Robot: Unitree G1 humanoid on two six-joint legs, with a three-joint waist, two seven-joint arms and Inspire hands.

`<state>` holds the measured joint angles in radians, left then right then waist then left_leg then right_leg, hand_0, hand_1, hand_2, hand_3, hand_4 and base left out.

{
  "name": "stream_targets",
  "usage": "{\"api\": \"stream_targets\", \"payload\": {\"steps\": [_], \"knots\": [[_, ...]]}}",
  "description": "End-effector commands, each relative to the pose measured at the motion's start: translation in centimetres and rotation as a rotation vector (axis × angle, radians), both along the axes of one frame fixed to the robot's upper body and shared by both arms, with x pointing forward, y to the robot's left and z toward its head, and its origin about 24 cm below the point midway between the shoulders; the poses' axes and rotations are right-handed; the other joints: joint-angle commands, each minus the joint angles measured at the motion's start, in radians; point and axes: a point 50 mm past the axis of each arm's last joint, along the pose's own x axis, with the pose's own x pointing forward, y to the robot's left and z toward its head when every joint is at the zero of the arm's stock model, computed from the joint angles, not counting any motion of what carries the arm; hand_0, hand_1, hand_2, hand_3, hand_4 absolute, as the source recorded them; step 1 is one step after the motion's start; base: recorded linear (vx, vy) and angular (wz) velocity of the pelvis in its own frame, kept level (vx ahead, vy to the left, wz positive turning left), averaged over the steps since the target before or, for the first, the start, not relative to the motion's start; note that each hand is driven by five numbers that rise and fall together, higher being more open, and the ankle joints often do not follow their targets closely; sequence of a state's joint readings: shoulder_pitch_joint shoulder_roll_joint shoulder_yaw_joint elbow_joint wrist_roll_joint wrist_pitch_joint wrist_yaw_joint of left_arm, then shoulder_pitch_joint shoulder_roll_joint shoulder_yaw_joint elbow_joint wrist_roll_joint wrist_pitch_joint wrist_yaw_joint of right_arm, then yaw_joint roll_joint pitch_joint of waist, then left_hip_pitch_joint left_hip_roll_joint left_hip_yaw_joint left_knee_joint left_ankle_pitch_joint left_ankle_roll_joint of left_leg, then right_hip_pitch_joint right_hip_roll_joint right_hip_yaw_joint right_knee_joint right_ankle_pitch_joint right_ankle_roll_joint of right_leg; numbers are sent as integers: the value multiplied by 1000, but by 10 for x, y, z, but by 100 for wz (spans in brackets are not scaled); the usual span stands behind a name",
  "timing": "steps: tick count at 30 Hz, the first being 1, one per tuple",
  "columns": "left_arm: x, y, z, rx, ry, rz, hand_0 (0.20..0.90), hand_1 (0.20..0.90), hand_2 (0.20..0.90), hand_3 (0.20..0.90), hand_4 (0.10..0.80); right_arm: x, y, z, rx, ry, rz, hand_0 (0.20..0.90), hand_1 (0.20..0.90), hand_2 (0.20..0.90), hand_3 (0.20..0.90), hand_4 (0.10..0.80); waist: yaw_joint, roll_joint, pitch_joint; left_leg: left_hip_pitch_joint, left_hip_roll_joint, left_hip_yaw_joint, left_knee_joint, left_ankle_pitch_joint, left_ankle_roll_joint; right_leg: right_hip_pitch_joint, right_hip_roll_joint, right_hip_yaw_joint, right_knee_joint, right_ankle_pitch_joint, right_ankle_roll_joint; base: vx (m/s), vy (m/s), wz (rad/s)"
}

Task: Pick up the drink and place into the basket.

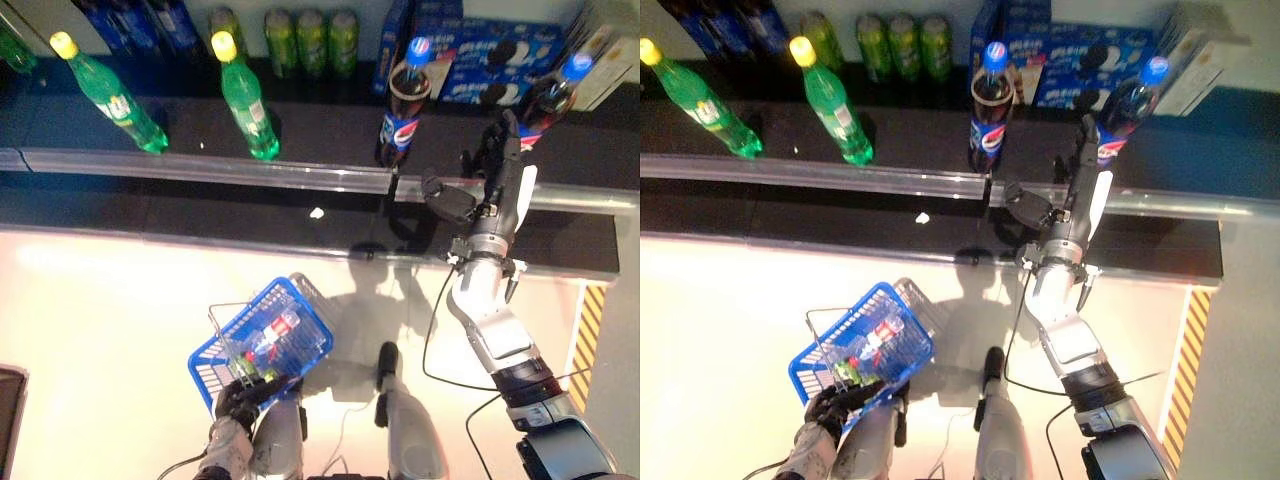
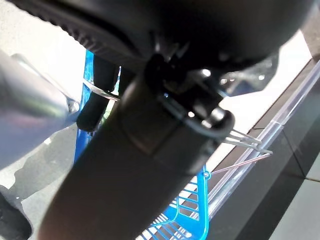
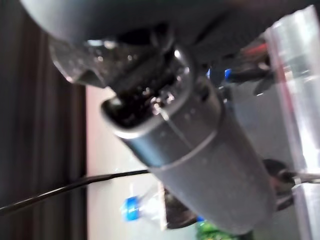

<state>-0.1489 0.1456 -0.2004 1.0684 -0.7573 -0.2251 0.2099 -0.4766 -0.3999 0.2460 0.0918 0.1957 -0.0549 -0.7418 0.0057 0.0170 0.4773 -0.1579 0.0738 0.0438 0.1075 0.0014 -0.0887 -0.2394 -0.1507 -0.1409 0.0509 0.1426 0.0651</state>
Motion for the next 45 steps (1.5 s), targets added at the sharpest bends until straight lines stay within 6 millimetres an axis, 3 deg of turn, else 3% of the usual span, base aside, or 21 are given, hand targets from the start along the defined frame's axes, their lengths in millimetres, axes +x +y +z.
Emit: {"api": "stream_targets", "payload": {"steps": [1,12,34,45], "knots": [[-3,12,10,29,-126,53,300,300,300,200,100,-9,17,70,-15,-350,32,900,900,900,900,800,26,-13,-30,-40,-14,-28,91,-19,47,-24,-28,35,130,-77,-2,0,0,0],[18,2,24,3,-214,33,300,300,300,200,100,-7,24,94,3,-405,32,900,900,900,900,800,43,-8,30,-93,-25,-35,104,-6,52,-33,-22,40,105,-68,-4,-2,1,-1],[26,1,28,4,-215,26,300,300,300,200,100,10,28,121,180,-367,37,900,900,900,900,800,94,3,43,-183,-40,-69,123,12,56,-74,-20,22,102,-67,-11,21,1,4],[30,0,31,-6,-230,6,300,300,300,200,100,21,21,145,208,-360,2,900,900,900,900,800,116,11,43,-233,-50,-83,134,21,57,-111,-21,18,108,-64,-10,0,0,0]]}}
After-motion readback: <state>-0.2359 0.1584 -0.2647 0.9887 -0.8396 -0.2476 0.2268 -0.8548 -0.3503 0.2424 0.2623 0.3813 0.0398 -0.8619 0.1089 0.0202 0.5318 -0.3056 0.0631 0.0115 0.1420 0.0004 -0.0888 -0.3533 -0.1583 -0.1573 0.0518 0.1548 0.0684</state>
